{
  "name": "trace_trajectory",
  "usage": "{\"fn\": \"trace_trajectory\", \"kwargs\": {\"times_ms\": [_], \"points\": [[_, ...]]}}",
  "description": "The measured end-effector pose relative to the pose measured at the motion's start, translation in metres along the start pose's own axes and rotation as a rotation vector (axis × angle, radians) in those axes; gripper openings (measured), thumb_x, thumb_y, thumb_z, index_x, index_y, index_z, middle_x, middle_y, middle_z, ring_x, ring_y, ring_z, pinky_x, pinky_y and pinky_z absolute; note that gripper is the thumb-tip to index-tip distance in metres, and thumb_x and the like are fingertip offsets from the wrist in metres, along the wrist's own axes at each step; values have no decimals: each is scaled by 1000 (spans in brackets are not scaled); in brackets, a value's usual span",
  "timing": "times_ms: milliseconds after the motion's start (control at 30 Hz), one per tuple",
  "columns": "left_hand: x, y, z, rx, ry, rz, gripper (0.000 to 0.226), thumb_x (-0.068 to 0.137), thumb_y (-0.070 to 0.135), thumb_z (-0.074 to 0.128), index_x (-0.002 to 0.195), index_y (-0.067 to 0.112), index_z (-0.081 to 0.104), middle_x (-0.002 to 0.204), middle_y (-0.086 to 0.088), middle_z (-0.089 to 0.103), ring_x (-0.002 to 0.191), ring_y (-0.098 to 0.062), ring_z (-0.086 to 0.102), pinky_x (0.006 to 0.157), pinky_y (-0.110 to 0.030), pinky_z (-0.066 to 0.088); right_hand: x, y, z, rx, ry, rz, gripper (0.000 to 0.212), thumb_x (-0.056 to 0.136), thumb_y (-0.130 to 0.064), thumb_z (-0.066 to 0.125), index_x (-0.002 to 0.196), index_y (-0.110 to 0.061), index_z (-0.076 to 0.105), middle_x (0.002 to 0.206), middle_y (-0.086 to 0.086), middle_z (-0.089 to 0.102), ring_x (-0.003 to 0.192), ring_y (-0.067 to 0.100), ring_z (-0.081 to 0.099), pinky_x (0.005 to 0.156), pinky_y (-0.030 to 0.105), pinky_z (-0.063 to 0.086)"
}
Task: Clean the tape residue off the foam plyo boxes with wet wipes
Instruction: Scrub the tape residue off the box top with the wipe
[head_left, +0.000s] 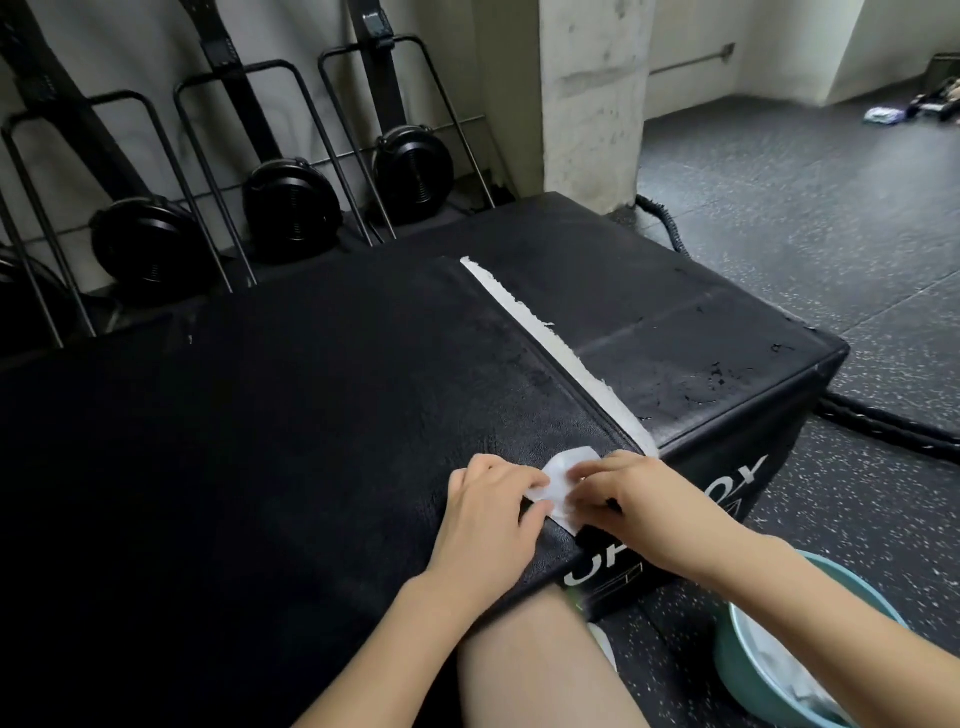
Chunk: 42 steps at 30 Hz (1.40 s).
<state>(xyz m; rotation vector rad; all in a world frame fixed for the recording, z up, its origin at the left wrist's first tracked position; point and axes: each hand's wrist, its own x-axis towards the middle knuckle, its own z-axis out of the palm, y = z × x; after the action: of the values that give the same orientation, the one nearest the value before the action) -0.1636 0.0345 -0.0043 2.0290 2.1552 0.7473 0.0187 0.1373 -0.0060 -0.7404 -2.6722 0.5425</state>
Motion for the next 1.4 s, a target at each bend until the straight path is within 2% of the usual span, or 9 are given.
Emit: {"fn": "trace_trajectory", "kwargs": {"times_ms": [167,400,533,667,767,967,1067,1200,1400], "points": [[-2,0,3,-63,3,18,25,90,44,65,110,31,71,108,19,59,112,-5,41,95,-26,25,3,-6,1,82,72,136,12,98,-24,64,102,-18,74,109,-11,72,100,12,65,88,31,51],[2,29,-25,-453,108,-199,14,96,18,57,91,29,64,89,16,67,89,-5,60,78,-24,49,-4,-48,-21,445,178,219,27,92,-56,64,92,-29,60,82,-6,70,70,15,62,68,31,50],[1,37,-45,-518,97,-230,16,96,17,55,93,30,64,85,13,68,81,-6,63,71,-23,50,1,-55,-28,471,393,262,12,97,-31,64,86,-27,66,77,-14,68,71,3,61,63,14,43],[0,27,-47,-491,10,-335,24,87,9,51,87,27,66,80,6,68,70,-13,59,69,-36,52,7,-48,-27,472,413,394,33,99,-39,59,71,-24,61,57,-12,57,58,4,48,56,18,37],[-3,19,-46,-530,69,-382,28,89,9,53,94,32,67,88,16,69,82,-3,62,70,-20,49,13,-40,-23,298,391,405,40,100,-43,55,68,-19,54,49,-5,46,52,11,43,53,21,36],[-14,-9,-6,115,189,-5,34,84,9,52,110,24,69,118,8,62,105,-17,53,83,-32,41,11,-9,2,-271,307,227,19,95,-31,67,111,-19,66,108,0,68,95,29,61,80,41,51],[-28,6,5,180,127,135,34,81,17,46,105,20,70,111,5,65,98,-20,60,81,-32,44,-6,-14,22,-200,239,-26,51,79,0,76,127,-10,63,136,6,58,123,28,56,103,39,45],[-46,12,10,159,61,90,35,83,19,42,103,19,70,106,9,65,90,-17,59,77,-30,54,-20,-27,45,-230,166,-147,38,89,-13,66,127,-10,65,132,4,62,125,25,57,110,33,41],[-19,-2,13,174,12,96,26,83,20,41,101,25,59,100,10,58,89,-17,56,72,-32,54,5,-24,44,-191,243,-57,28,90,-31,57,110,-18,71,116,-3,66,108,22,63,86,34,55]]}}
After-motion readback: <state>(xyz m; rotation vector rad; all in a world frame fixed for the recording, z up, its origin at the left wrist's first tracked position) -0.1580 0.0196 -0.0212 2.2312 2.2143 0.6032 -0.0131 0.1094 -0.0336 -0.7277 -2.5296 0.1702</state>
